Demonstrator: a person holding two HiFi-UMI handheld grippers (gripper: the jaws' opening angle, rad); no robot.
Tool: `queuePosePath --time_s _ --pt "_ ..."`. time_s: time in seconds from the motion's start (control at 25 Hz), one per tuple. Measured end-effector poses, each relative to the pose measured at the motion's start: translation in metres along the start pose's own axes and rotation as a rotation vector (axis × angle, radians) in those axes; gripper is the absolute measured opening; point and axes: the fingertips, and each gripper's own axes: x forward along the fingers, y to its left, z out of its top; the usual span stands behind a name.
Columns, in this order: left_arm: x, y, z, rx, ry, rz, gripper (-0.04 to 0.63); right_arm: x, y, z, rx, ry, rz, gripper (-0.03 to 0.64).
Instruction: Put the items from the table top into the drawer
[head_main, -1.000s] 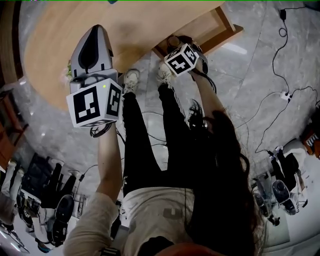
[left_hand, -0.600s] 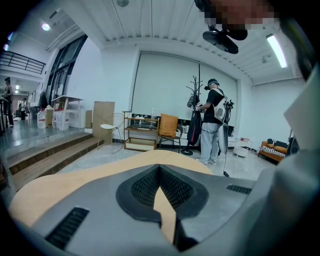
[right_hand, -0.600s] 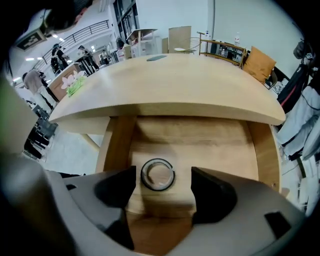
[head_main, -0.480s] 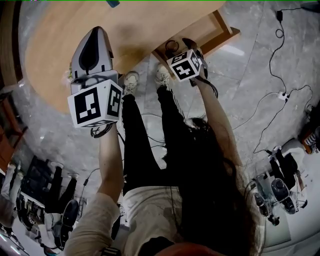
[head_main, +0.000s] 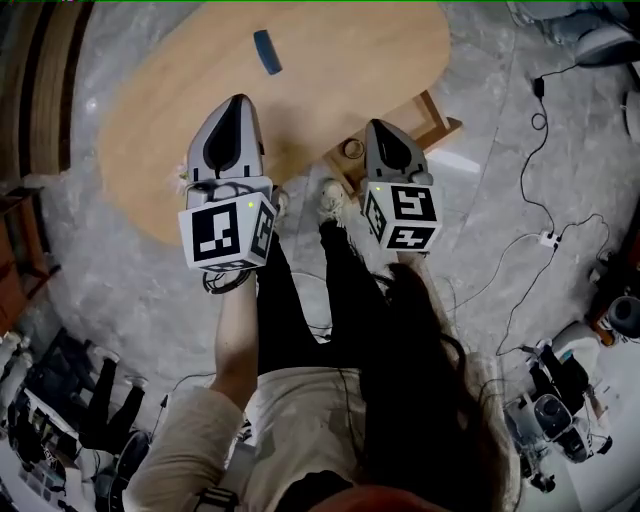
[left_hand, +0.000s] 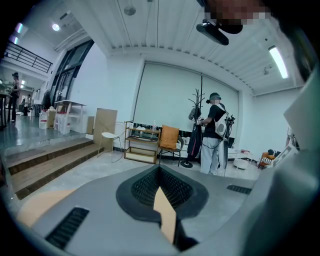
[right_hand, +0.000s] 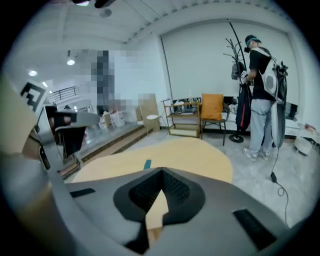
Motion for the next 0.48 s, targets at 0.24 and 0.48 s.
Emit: queuePosePath --time_s 0.24,0.48 --pt "-0.016 0.028 0.037 0.018 -0.039 0.024 0.006 -0.008 0.046 0.077 -0.064 -0.131 0.046 0.005" --pt "-0.019 0.054 0.038 0.019 -0.044 0.058 0.006 0.022 0.073 0.086 -0.095 -0.132 0.093 0.005"
